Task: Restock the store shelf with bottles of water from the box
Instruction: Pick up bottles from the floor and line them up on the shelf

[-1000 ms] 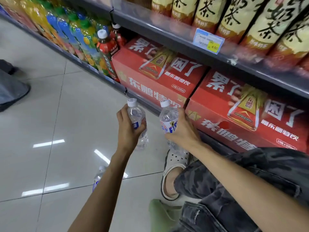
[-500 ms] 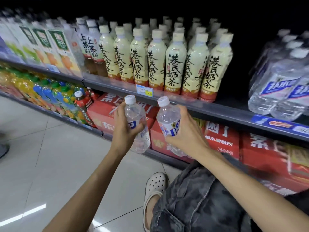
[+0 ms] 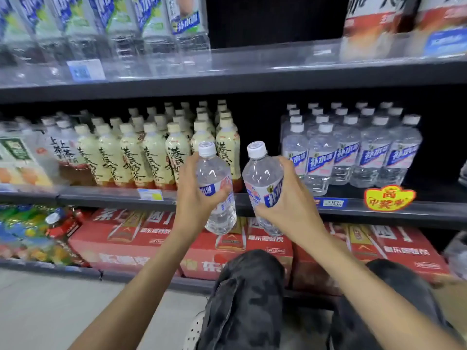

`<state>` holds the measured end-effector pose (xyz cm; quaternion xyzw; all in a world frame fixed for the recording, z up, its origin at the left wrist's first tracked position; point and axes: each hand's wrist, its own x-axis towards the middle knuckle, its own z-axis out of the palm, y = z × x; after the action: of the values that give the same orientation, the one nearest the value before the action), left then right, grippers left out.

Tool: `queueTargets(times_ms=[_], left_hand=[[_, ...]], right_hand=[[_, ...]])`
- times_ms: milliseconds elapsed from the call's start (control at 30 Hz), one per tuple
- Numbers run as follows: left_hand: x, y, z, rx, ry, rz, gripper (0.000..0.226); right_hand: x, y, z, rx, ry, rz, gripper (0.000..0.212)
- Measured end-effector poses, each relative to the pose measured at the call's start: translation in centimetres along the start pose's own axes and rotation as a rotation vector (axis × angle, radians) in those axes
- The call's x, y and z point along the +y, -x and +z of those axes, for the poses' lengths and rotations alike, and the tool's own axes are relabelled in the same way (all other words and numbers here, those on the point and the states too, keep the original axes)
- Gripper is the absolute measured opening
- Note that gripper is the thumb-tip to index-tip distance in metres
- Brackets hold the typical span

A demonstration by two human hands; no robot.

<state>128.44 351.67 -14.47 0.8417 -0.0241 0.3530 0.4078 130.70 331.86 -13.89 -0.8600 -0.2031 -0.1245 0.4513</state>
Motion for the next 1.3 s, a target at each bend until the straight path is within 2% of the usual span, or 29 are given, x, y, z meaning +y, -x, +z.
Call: queueTargets(times_ms=[367,633,900,1033,1300], left_hand=[[8.1,-3.3,12.2,-0.079,0.202,0.16,0.075],[12.7,-5.3,20.2,-0.096,0.298,0.158,0.077],[14.2,-6.3,26.4,-0.042,0.308,0.118,0.074],[13.7,-6.6,28.8,-0.028,0.274,0.073,0.076],[13.0,-6.5,32.0,-0.055,0.179,-0.013,0.078]], right_hand=[[6.2,-0.6,-11.2,0.305,0.052,0.083,0.093],[10.4,-2.2,-16.3,0.469,0.029,0.083,0.083],[13.6,-5.1,-17.9,0.539,-0.092,0.014,0.077],[15.3,-6.7,-18.1,0.52,-0.114,0.003,0.076],[19.3,-7.9,-17.6,0.491,-0.102,0.081,0.077]])
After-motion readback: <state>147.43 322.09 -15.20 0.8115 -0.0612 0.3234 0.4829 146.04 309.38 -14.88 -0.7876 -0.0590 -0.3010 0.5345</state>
